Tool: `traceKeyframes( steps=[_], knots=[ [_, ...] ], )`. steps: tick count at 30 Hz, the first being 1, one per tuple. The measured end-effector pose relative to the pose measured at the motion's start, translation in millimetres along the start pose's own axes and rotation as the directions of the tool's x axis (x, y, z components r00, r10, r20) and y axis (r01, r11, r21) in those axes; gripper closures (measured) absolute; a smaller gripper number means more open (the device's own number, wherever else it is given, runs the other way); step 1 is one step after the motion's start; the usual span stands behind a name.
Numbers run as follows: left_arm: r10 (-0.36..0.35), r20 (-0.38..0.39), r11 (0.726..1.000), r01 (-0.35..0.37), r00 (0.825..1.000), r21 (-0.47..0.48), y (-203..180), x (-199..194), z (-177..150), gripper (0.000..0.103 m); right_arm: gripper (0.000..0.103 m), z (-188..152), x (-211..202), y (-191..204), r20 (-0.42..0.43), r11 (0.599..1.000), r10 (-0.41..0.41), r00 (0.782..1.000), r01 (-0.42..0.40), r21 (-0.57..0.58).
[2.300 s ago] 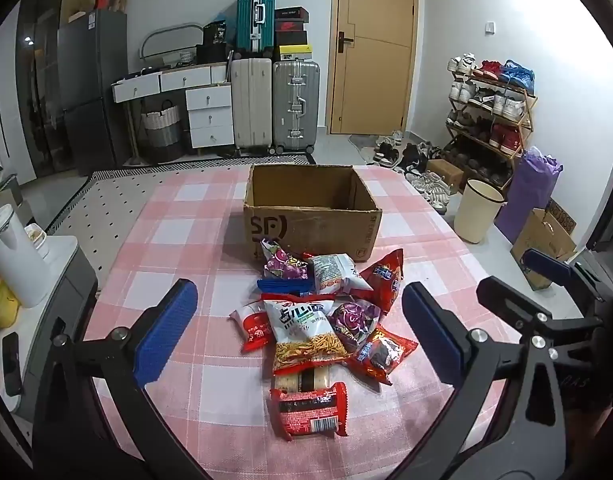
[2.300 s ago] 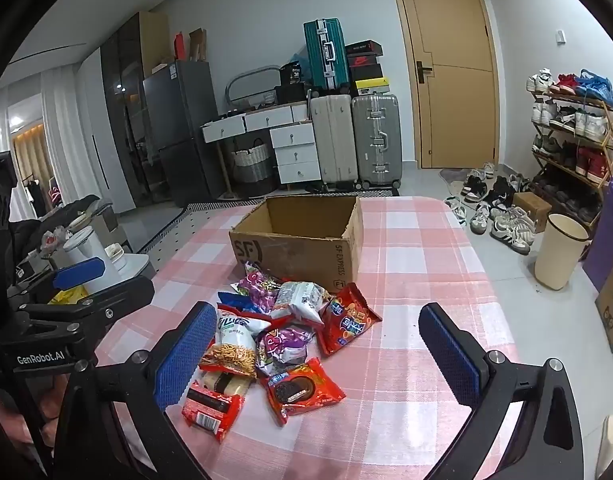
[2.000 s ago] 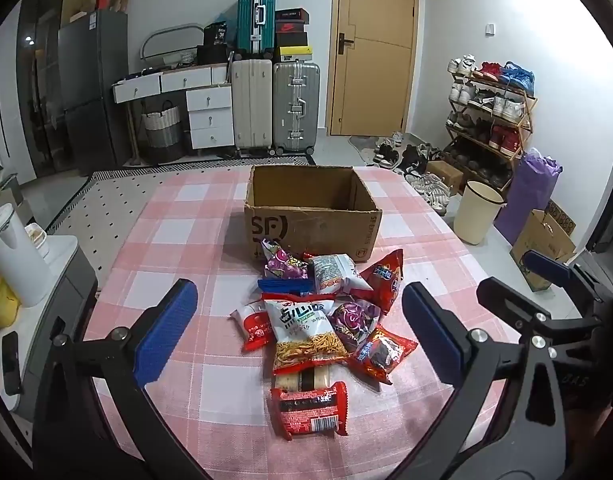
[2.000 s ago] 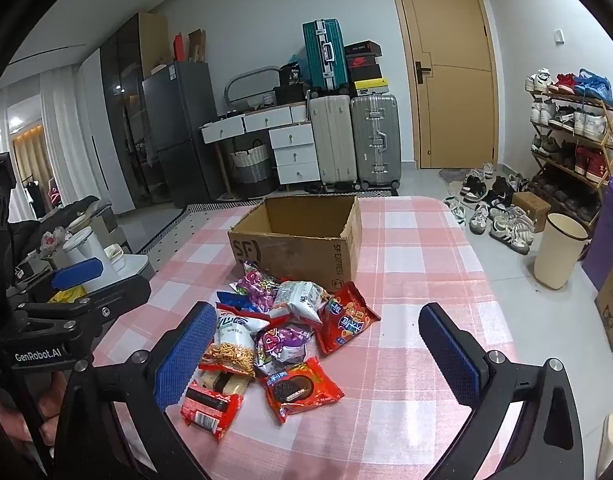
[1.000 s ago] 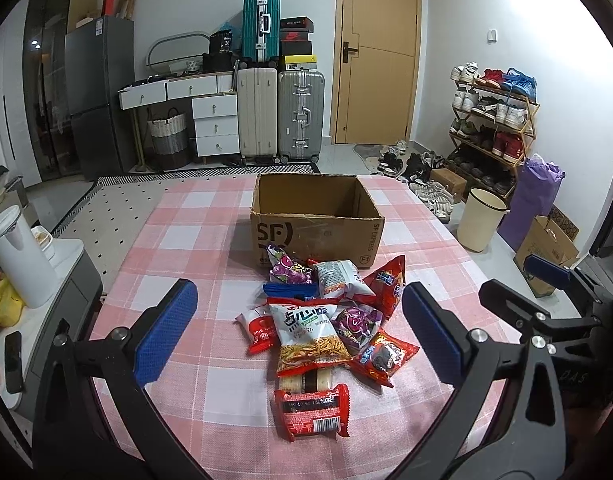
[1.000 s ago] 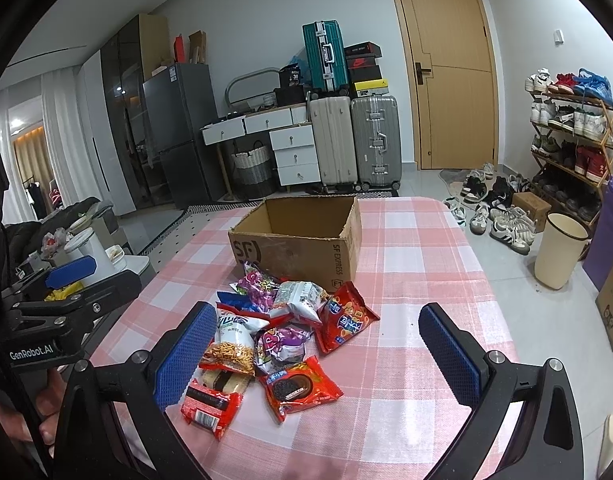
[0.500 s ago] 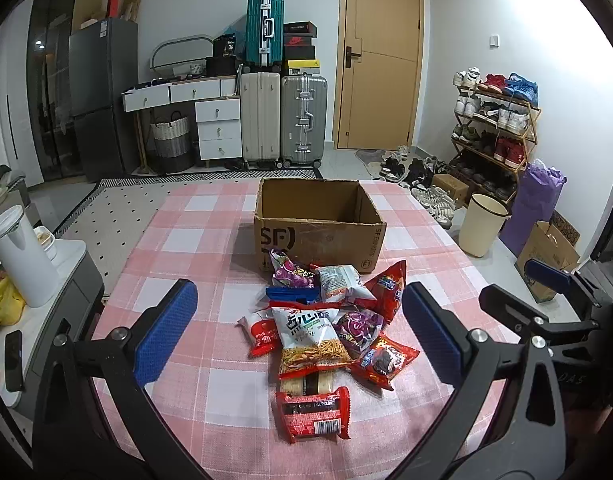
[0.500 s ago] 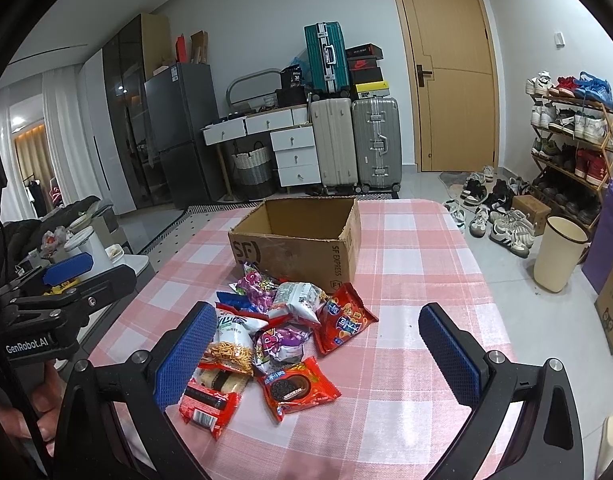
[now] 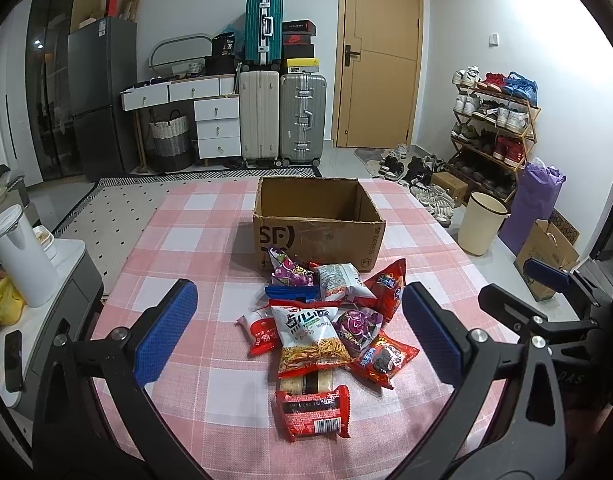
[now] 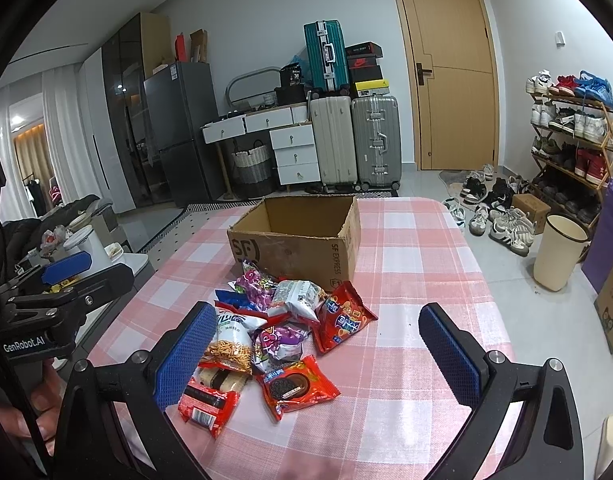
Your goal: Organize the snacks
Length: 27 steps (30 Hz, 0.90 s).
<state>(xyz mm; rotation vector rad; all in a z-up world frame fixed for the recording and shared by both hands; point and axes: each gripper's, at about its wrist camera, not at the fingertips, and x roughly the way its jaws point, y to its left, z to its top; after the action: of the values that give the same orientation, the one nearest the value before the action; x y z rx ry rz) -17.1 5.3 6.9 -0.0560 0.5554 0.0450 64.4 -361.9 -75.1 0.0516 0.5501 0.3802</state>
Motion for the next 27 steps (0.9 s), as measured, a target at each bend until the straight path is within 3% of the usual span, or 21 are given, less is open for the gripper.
traceKeyframes(
  steps=[10,22,27],
  knots=[
    [-0.013,-0.007,1.0,0.013,1.0,-0.001,0,1,-2,0.001,0.0,0,0,0,-0.001,1.0,-0.001,1.0,0.001,0.0],
    [-0.114,-0.051,0.993,0.114,0.992,-0.005,13,9,-27,0.001,0.0,-5,-3,-9,-0.011,1.0,-0.006,1.0,0.006,0.004],
    [-0.216,-0.128,0.976,0.217,0.968,-0.008,21,27,-52,0.001,0.0,-9,0,-11,-0.019,1.0,-0.009,1.0,0.009,0.004]
  ],
)
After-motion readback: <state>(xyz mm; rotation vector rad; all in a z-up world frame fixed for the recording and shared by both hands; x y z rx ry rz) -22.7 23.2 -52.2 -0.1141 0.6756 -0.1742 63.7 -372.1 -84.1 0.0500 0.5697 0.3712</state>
